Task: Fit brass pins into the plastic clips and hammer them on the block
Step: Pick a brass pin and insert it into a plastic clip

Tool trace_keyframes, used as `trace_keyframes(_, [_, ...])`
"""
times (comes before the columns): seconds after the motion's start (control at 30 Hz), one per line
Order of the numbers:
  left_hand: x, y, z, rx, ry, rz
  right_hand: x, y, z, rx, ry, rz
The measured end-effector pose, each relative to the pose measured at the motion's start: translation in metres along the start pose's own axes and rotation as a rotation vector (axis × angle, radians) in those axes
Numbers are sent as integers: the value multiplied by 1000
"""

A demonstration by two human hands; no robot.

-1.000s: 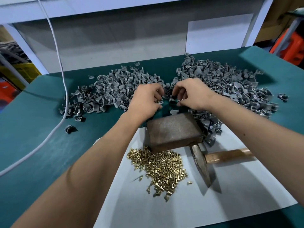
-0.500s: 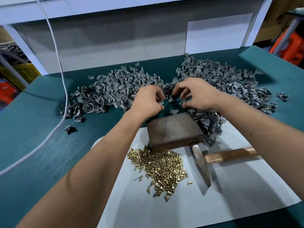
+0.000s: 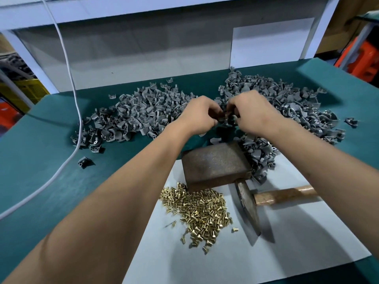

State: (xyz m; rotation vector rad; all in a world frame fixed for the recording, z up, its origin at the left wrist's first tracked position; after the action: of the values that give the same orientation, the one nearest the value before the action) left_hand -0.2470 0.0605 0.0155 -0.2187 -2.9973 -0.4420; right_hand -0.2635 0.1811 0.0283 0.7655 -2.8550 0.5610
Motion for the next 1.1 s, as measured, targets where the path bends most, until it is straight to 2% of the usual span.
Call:
trace_keyframes(0.07, [-4,-8,-5,-7,37,-24,1,-8,-1,94,-51,-18])
trace_keyframes(0.13, [-9,-17,-8,31,56,-47,-1,-21,9,216,-203,-18])
trace_keyframes(0.2, [-16,-24,-10,86,48,-61,-5,-29,27,217,-346,0])
trace_keyframes(0.27, [-22,-28,-9,125,0,-63,-6,-35,37,172,-376,-18])
trace_keyframes(0.43, [-35,-29,-9,201,-15,-45,-6,-27,32,179,-336,30])
trace_keyframes(0.57, [-40,-30,-5,191,-6,-43,-8,-10,14,175,-207,114])
trace_keyframes(0.7, [-43,-36,-6,58,46,-127,-3,0,9,150,-177,176])
trace_keyframes(0.83, [-47,-50,-12,-93,127,-264,14,-4,0,135,-19,136])
trace_keyframes(0.93, [-48,-57,-12,-164,144,-353,28,-17,17,15,-91,24])
trace_keyframes(1.0, [-47,-62,-14,-245,170,-398,32,-16,28,2,-156,38])
trace_keyframes(1.1, [-45,-70,-19,-347,215,-454,34,-2,26,60,-105,111])
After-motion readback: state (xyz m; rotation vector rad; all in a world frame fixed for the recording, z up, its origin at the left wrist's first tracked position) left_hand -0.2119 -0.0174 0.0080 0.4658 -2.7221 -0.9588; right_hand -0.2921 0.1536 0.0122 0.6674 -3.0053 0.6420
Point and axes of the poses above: each hand's wrist, its own x-axis towards the middle knuckle, its own z-axis out of the palm, y = z × x, the point moved 9 cm from there along x, towards the middle knuckle, and after that the axes turned 15 degrees about x, right-handed, at the moved point
